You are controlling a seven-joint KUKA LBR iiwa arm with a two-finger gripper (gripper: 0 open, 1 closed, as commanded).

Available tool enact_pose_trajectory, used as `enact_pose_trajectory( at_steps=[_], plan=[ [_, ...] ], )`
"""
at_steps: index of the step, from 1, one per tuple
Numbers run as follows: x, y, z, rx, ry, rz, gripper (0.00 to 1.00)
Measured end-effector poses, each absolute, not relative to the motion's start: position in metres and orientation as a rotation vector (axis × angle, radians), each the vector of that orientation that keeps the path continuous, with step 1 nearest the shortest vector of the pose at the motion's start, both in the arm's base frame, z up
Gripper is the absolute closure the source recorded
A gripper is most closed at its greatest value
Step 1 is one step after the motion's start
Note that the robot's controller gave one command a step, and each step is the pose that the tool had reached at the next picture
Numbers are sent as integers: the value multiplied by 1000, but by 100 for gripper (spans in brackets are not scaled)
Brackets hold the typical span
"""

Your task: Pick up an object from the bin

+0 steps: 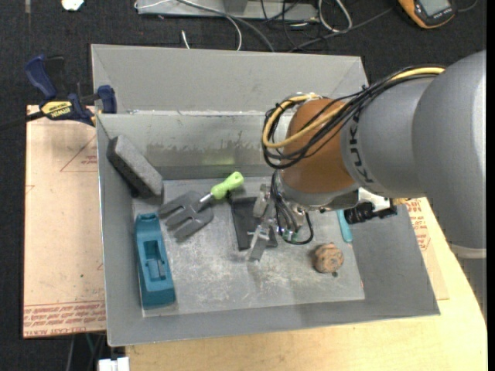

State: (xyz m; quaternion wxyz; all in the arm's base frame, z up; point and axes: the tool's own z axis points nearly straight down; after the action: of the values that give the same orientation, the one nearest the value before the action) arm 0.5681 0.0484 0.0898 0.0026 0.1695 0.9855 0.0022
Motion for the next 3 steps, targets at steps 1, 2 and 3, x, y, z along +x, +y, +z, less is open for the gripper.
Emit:
enact_pose_trajectory(
  at_steps=[1, 2, 3],
  plan=[
    [558, 45, 92, 86, 3134, 8, 0],
    [545, 34, 86, 192, 3131, 8, 100],
    [545, 34, 86, 192, 3131, 8, 0]
  ],
)
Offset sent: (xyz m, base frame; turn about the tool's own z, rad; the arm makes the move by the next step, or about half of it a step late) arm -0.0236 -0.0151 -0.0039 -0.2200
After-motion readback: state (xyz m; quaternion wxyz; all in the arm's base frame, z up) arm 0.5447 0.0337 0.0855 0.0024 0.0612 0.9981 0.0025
